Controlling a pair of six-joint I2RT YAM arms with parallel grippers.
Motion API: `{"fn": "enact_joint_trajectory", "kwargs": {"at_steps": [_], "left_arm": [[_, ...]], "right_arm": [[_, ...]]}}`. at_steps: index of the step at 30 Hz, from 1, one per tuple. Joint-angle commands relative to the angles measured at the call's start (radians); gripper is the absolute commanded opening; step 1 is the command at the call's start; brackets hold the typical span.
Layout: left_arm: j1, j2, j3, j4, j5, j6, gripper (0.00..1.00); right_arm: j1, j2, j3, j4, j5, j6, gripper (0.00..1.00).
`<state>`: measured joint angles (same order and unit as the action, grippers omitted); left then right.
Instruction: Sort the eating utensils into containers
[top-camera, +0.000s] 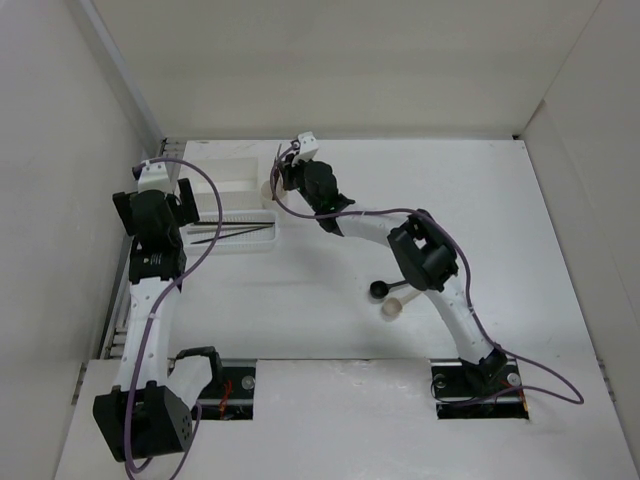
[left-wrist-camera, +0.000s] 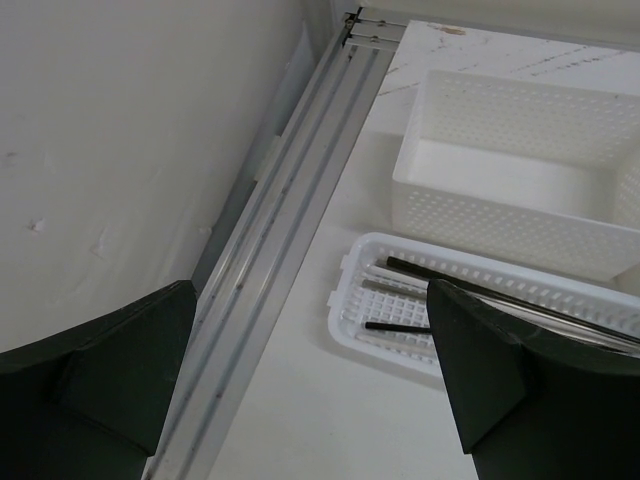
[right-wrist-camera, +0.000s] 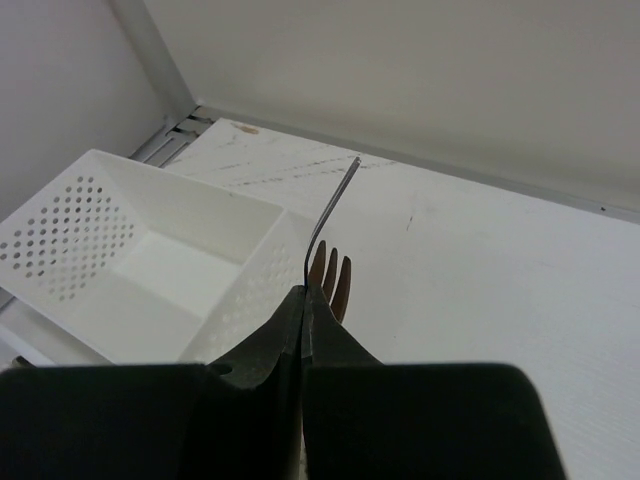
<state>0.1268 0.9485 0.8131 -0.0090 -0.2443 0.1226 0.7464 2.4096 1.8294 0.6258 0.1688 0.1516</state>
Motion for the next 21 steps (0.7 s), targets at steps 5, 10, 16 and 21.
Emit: {"fn": "enact_joint_trajectory", "kwargs": {"at_steps": [5, 10, 16, 21], "left_arm": [[0.008, 0.006, 0.006, 0.076, -0.012, 0.015, 1.00], [0.008, 0.006, 0.006, 0.076, -0.021, 0.015, 1.00], [0.008, 0.006, -0.003, 0.096, -0.030, 0.034, 1.00], [0.008, 0.006, -0.003, 0.106, -0.039, 0.043, 1.00]], "right_arm": [[0.025, -0.004, 0.074, 0.009, 0.021, -0.076, 0.00], [0.025, -0.004, 0.074, 0.009, 0.011, -0.086, 0.00], [0.025, -0.004, 0.074, 0.009, 0.001, -0.086, 0.06], [0.025, -0.004, 0.074, 0.009, 0.001, -0.095, 0.30]]}}
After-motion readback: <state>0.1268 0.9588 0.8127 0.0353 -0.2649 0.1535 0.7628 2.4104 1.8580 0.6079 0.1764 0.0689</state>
